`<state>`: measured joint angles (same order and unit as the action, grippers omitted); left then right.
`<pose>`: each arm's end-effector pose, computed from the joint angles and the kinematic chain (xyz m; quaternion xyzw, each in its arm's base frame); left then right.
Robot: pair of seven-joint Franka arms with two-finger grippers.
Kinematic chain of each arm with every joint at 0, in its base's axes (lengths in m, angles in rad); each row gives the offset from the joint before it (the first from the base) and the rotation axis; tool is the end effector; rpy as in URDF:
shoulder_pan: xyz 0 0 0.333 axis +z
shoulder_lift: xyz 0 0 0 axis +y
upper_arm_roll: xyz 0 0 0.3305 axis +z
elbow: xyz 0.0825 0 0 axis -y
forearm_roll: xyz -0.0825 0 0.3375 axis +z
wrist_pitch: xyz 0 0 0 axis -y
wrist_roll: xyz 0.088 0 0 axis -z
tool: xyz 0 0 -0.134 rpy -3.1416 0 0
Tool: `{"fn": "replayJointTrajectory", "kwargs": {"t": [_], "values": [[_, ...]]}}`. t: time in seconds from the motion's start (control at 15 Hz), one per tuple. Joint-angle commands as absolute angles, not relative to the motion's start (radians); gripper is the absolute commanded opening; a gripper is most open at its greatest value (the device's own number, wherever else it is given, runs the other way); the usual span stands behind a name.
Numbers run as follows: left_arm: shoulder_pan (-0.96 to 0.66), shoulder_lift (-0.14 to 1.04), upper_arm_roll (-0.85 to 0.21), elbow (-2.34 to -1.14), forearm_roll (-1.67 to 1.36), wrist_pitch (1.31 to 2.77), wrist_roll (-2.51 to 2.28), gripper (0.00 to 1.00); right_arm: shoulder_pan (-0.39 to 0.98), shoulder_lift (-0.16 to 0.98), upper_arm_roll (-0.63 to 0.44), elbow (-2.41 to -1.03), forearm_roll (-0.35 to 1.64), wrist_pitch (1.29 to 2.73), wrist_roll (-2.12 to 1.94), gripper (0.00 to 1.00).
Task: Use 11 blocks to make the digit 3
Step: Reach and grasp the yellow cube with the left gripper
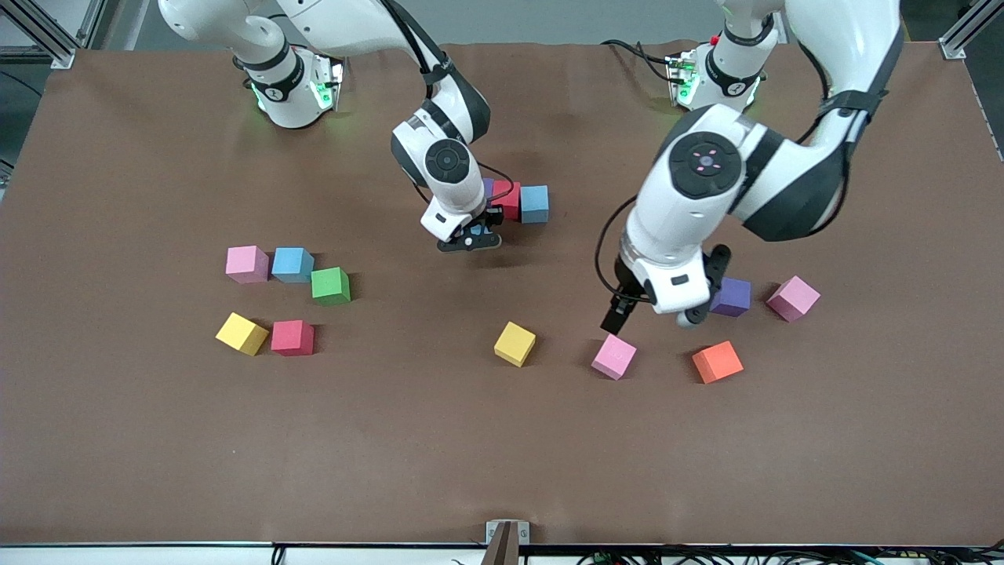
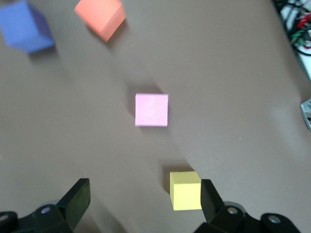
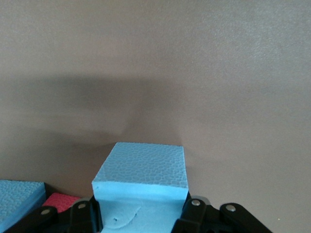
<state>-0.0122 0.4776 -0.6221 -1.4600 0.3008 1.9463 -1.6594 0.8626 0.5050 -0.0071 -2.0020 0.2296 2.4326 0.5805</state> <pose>0.5797 -0.3046 0.4551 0.8776 0.4767 0.0279 0.0418 0.3747 0.4386 0.2196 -0.9958 -0.0477 0.0735 0.0282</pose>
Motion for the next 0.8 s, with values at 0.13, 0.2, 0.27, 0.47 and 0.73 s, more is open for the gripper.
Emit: {"fn": "replayJointTrajectory", "kwargs": {"t": [0.13, 0.2, 0.27, 0.47, 0.73], "values": [[0.014, 0.554, -0.62, -1.346, 0.307, 1.911, -1.482, 1.0, 0.897, 0.505, -0.009, -2.045, 0.261, 2.439, 0.595, 0.36], [0.012, 0.583, -0.62, -1.319, 0.307, 1.913, -1.471, 1.0, 0.899, 0.505, -0.009, -2.045, 0.261, 2.439, 0.606, 0.36], [0.003, 0.615, -0.62, -1.296, 0.308, 1.917, -1.47, 1.0, 0.899, 0.505, -0.009, -2.043, 0.261, 2.441, 0.618, 0.36], [-0.014, 0.708, -0.621, -1.211, 0.308, 1.942, -1.466, 1.0, 0.902, 0.506, -0.008, -2.043, 0.261, 2.441, 0.621, 0.36], [-0.096, 0.753, -0.588, -1.197, 0.31, 2.006, -1.46, 1.0, 0.904, 0.506, -0.008, -2.043, 0.261, 2.439, 0.621, 0.36]]}}
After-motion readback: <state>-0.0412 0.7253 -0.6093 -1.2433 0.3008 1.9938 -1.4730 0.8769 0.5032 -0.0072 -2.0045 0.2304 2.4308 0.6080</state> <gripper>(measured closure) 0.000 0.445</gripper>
